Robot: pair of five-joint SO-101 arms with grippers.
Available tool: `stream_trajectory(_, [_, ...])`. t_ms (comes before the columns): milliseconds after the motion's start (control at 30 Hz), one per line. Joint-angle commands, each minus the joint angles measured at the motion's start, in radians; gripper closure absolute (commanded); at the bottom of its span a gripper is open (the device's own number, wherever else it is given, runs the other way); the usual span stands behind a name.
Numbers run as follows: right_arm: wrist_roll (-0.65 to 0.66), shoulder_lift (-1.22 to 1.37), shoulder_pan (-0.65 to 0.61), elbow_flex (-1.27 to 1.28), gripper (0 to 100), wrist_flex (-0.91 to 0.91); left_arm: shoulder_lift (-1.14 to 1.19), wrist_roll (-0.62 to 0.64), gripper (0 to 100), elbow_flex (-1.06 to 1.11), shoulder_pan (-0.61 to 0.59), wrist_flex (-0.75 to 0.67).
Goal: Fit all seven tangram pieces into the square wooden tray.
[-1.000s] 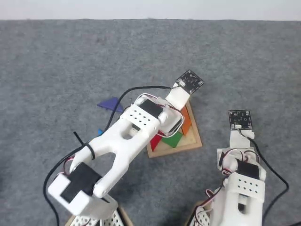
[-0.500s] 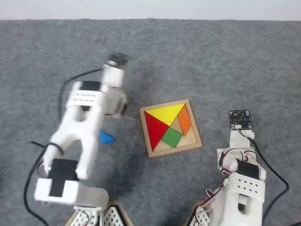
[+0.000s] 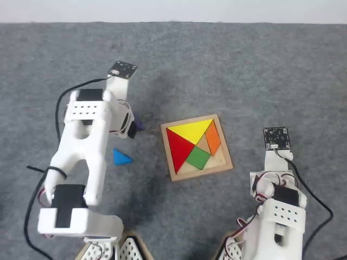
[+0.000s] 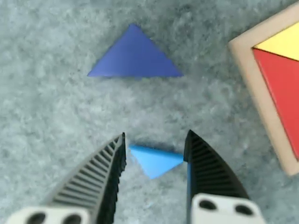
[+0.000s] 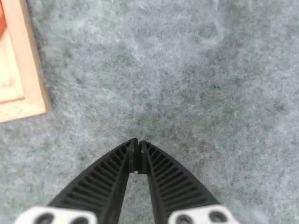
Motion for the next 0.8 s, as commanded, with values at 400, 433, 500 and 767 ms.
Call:
stream_trajectory(400, [0.011, -0.01, -0.012, -0.051, 98.8, 0.004, -0.051, -0.071, 80, 0.085, -0.189, 0.118])
stream_trajectory(433, [0.011, -0.01, -0.012, -0.051, 98.8, 0.004, -0.051, -0.035, 80, 0.107, -0.187, 0.12])
stream_trajectory(500, [0.011, -0.01, -0.012, -0.051, 98.8, 0.004, -0.051, 0.017, 80, 0.137, -0.184, 0.12])
stream_trajectory(767, [0.011, -0.012, -0.01, -0.051, 98.8, 0.005, -0.051, 0.201, 73, 0.176, -0.087, 0.1])
